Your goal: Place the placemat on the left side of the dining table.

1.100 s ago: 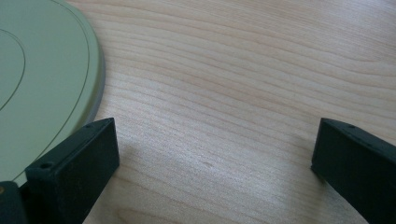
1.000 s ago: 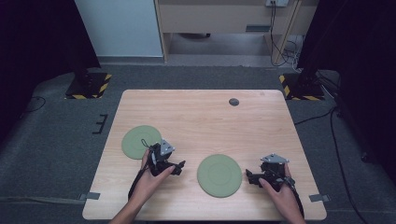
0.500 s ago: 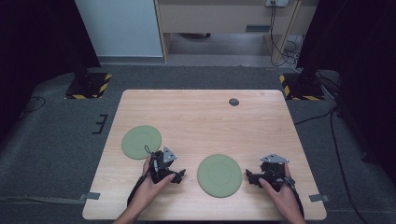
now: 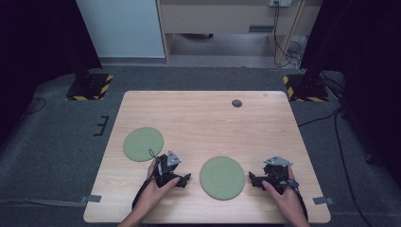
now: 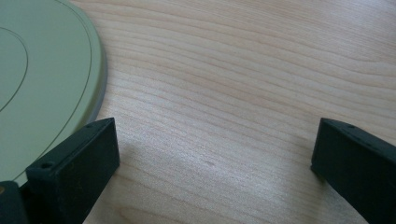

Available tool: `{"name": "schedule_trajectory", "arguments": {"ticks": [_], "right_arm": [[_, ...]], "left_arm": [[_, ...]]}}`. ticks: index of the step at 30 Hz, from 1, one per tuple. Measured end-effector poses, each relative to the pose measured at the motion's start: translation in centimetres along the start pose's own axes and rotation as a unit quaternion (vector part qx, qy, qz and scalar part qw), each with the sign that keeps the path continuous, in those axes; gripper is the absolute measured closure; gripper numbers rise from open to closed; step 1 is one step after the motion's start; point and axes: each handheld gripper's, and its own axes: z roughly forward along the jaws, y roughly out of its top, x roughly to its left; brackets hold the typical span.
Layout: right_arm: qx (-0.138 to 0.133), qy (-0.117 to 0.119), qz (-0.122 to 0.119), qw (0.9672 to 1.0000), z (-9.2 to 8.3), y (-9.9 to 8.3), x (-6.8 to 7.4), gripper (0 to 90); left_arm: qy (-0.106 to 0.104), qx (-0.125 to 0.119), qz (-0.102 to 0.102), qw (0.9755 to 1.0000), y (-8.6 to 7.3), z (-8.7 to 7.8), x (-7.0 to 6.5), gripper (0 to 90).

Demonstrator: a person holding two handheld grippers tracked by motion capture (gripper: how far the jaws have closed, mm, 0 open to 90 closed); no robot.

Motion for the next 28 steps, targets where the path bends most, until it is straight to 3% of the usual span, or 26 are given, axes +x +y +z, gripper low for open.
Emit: {"name": "schedule_trajectory", "arguments": {"ticks": [19,28], "right_arm": [[0.000,0.000,0.000,1.0000,-0.01,-0.01,0.01,1.2],[0.000,0.002,-0.002,1.0000,-0.04,-0.04,0.03,1.1]], "left_arm": [[-0.009,-0.004,-0.007,0.9999,-0.14,0.36,-0.05,2.1],[-0.002,-0.003,-0.012,0.9999,-0.13,0.41,-0.12,0.3]]}}
